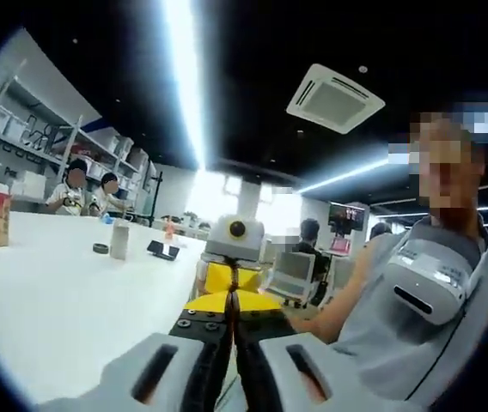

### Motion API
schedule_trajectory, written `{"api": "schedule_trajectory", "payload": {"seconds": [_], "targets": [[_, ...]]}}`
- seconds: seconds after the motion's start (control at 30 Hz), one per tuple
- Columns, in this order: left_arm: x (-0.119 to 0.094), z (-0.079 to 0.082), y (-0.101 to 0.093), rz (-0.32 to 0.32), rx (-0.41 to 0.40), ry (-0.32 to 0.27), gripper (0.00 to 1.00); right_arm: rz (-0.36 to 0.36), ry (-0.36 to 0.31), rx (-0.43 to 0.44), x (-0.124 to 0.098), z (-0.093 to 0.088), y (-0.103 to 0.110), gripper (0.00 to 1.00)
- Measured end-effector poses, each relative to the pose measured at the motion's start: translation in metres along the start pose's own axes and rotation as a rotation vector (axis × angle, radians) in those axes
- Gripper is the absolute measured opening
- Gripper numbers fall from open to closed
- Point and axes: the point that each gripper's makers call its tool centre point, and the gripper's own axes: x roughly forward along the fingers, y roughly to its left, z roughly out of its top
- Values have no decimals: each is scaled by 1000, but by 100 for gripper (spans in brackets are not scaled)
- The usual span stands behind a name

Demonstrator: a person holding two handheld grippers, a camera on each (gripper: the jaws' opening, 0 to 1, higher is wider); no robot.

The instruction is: Tear open the coffee pouch, take out the coffee, and pour the coffee from the pouch into the cup

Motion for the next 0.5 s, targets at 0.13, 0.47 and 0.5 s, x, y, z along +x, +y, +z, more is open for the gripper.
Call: {"api": "schedule_trajectory", "payload": {"seconds": [0.13,0.47,0.5], "targets": [[-4,3,2,0,-13,-10,3,-5,-1,-42,2,-3,-3,20],[-6,-14,-1,-7,10,98,3,37,141,-2,8,-28,9,6],[-7,-18,-1,-10,4,119,3,40,169,-14,9,-32,10,6]]}}
